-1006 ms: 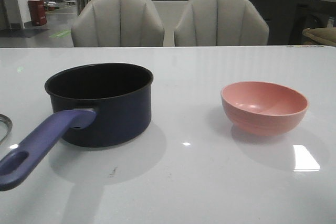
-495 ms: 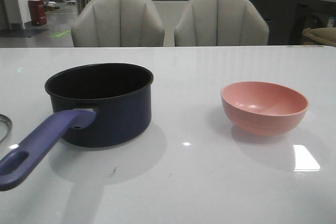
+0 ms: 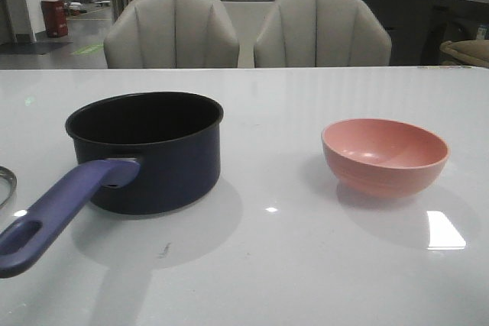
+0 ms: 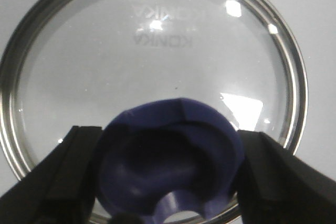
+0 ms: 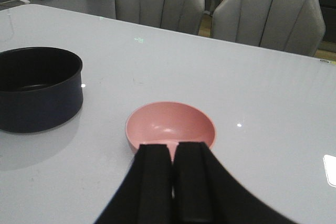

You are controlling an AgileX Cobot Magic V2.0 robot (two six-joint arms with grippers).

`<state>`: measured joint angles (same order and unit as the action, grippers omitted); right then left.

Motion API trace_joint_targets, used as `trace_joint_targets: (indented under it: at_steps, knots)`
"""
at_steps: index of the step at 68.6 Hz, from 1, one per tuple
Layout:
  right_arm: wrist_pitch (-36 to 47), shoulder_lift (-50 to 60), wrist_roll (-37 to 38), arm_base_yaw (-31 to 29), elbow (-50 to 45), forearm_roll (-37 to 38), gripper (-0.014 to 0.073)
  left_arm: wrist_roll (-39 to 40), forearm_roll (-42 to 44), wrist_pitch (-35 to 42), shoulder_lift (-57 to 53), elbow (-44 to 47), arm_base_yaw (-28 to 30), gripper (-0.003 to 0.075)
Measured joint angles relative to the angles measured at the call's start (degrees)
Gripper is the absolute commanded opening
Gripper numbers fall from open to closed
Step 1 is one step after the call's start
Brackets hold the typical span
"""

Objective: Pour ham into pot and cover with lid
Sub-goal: 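Lift the glass lid and carry it over the saucepan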

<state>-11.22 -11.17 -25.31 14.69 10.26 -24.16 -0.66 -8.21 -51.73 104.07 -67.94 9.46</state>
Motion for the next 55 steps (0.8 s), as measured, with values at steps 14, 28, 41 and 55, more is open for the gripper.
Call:
trace_joint_targets:
  at_steps: [14, 28, 41, 55]
  knots:
    - [0.0, 0.0, 0.0, 0.0, 0.0, 0.0, 0.015, 0.0, -0.64, -0.03, 0.0, -0.1, 0.0, 0.0263]
    - [0.0, 0.0, 0.0, 0.0, 0.0, 0.0, 0.015, 0.0, -0.36, -0.12, -0.8, -0.25, 0.0, 0.0263]
    - [0.0, 0.0, 0.0, 0.0, 0.0, 0.0, 0.015, -0.04, 0.23, -0.45, -4.12, -2.48, 0.0, 0.0263]
    - [0.0, 0.0, 0.0, 0.0, 0.0, 0.0, 0.015, -0.42, 0.73, -2.36, -8.46, -8.62, -1.41, 0.0263]
